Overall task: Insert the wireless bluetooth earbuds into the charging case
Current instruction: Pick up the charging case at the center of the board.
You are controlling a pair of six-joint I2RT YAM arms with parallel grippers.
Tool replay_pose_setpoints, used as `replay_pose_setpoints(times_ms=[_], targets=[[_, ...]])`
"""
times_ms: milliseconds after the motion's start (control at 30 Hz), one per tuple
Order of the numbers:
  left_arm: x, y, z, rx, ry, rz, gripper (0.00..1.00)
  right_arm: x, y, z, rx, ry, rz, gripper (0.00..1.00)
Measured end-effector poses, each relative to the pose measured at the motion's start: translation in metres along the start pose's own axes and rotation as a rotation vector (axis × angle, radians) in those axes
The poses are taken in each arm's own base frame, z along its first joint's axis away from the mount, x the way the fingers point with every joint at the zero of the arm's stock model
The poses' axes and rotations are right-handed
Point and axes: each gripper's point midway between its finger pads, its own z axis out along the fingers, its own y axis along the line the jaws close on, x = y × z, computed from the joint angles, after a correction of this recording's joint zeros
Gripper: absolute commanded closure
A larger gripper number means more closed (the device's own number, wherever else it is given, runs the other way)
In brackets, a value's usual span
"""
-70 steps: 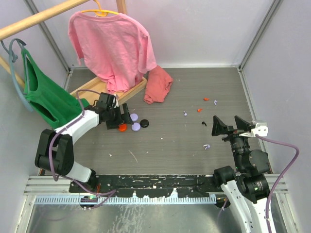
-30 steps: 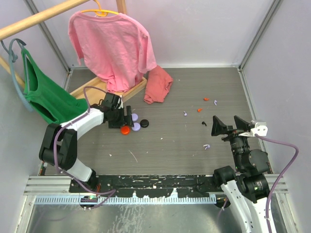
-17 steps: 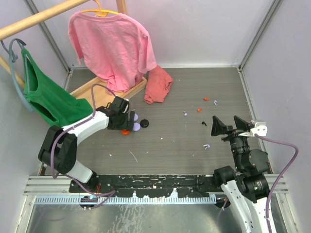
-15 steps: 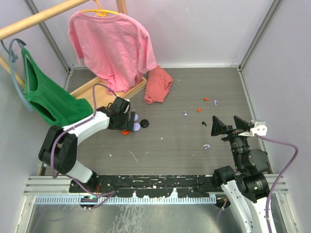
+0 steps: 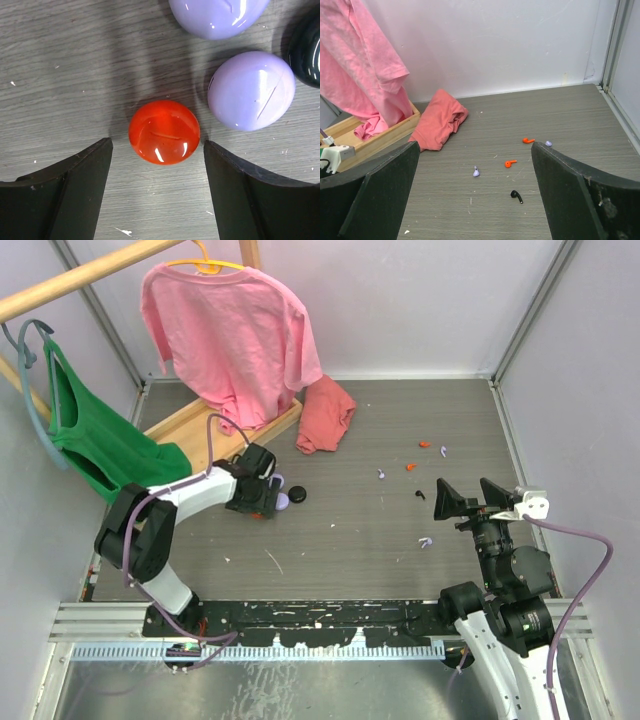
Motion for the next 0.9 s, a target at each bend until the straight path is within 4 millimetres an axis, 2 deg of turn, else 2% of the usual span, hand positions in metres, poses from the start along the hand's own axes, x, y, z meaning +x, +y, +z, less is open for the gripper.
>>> replay_pose_setpoints(times_ms=[267, 367, 467, 667, 900], targets=[[-0.008, -0.004, 0.006, 0.000, 0.007, 0.002, 0.35, 0.000, 0.000, 0.000, -0.001, 0.001, 0.000, 0.00], [-0.007, -0.005, 0.006, 0.002, 0.009, 0.003, 0.43, 0.002, 0.000, 0.001, -0.002, 0.007, -0.001, 0.00], [-0.006, -0.006, 0.006, 0.009, 0.016, 0.002, 0.45, 0.004, 0.000, 0.002, -0.001, 0.015, -0.003, 0.00], [-0.004, -0.008, 0.005, 0.022, 0.024, -0.008, 0.54, 0.005, 0.001, 0.003, -0.003, 0.021, -0.004, 0.00], [-0.004, -0.014, -0.002, 0.051, 0.014, -0.026, 0.57, 0.007, 0.003, 0.004, -0.017, 0.031, -0.004, 0.00]])
